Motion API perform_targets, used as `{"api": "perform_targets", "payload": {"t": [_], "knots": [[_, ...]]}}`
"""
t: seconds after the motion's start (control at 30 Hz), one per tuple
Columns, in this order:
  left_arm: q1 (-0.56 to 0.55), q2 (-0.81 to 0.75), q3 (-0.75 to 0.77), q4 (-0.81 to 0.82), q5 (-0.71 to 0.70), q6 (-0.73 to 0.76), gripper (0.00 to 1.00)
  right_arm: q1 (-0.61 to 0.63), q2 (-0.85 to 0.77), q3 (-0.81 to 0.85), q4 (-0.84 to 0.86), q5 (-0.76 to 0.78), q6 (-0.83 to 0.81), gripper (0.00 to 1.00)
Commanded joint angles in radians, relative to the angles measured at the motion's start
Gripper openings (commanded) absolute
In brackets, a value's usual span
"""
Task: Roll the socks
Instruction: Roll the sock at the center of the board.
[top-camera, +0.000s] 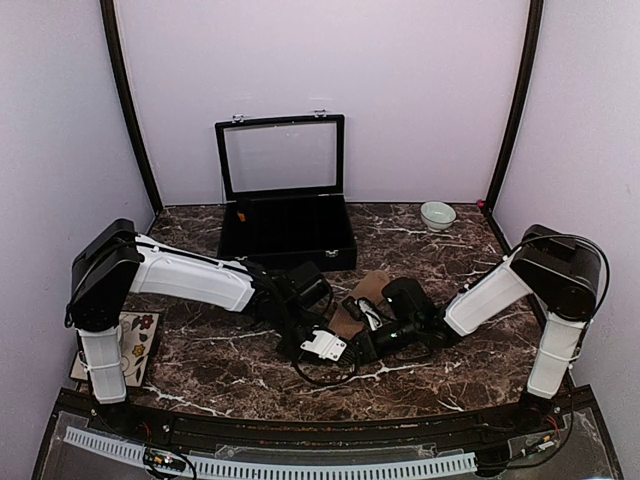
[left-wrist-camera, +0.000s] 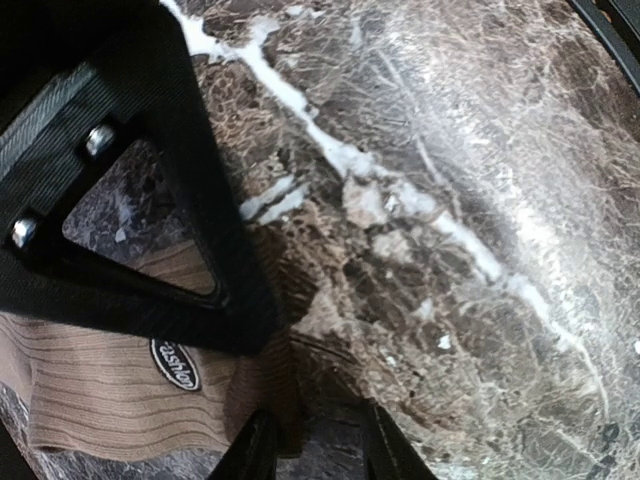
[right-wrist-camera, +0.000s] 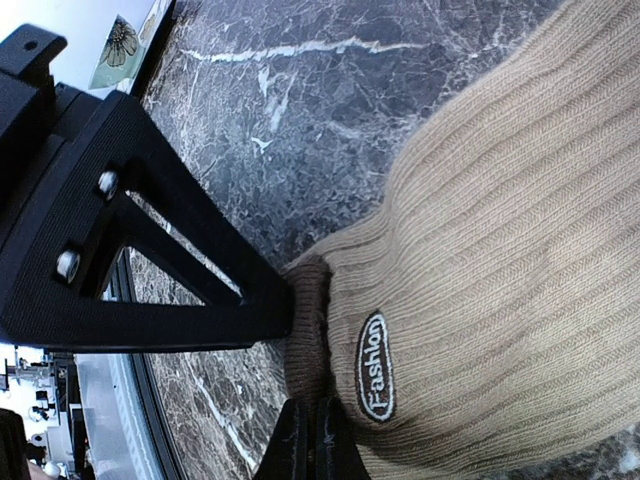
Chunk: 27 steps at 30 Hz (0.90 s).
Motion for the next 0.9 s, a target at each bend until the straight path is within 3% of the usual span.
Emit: {"api": "perform_targets", "payload": {"t": [0.0, 0.4, 0.87], "knots": [[0.008, 0.003, 0.012, 0.015, -0.02, -0.014, 0.32, -0.005, 0.041, -0.05, -0.186, 0.046, 0.007, 0.0], [0.009, -0.064, 0.003, -0.034, 0.047, -0.006, 0.31, -0.005, 0.059, -0.054, -0.158, 0.033, 0.017, 0.0], [0.009, -0.021, 0.007, 0.008, 0.033, 0.001, 0.29, -0.005, 0.061, -0.059, -0.142, 0.028, 0.031, 0.0]]}}
